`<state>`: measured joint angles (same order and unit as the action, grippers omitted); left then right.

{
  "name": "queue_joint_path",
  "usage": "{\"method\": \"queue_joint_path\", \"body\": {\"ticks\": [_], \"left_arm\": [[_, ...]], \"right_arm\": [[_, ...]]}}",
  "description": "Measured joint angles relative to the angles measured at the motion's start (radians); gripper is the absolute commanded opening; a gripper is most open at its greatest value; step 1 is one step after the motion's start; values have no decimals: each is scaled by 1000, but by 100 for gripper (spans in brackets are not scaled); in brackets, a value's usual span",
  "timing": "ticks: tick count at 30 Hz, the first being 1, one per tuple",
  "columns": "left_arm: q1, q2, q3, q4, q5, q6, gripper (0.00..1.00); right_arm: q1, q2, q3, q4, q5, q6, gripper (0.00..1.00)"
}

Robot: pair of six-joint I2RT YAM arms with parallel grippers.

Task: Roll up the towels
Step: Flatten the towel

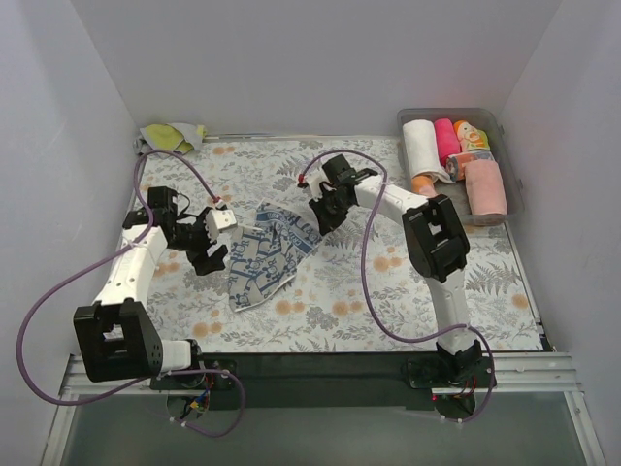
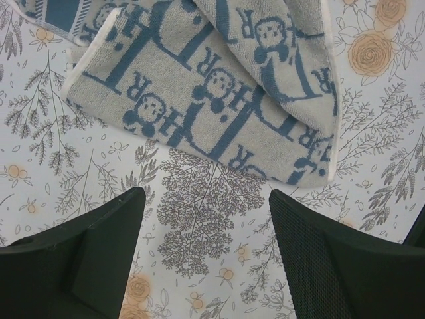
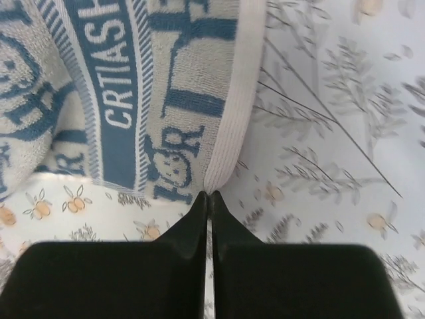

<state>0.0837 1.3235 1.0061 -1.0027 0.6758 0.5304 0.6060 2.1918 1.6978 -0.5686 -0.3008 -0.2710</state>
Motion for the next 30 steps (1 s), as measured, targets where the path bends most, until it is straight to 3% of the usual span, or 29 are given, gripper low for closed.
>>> {"method": "queue_joint_path", "body": {"ticks": [6,12,22,30], "left_arm": [[-41,-7,-7,-10,2,62,70],[-125,-7,-20,-10,17,96,68],[-252,41,-52,135,42,15,61],[-533,128,-91,374,34,-69,62]], "right_arm": [[-148,-95,41,-42,-119,86,1],[-272,-288,68,-20,-137,171,1],[-316,-373,34,3,-112,230,1],[-319,-380,-14,2,-72,241,1]]}}
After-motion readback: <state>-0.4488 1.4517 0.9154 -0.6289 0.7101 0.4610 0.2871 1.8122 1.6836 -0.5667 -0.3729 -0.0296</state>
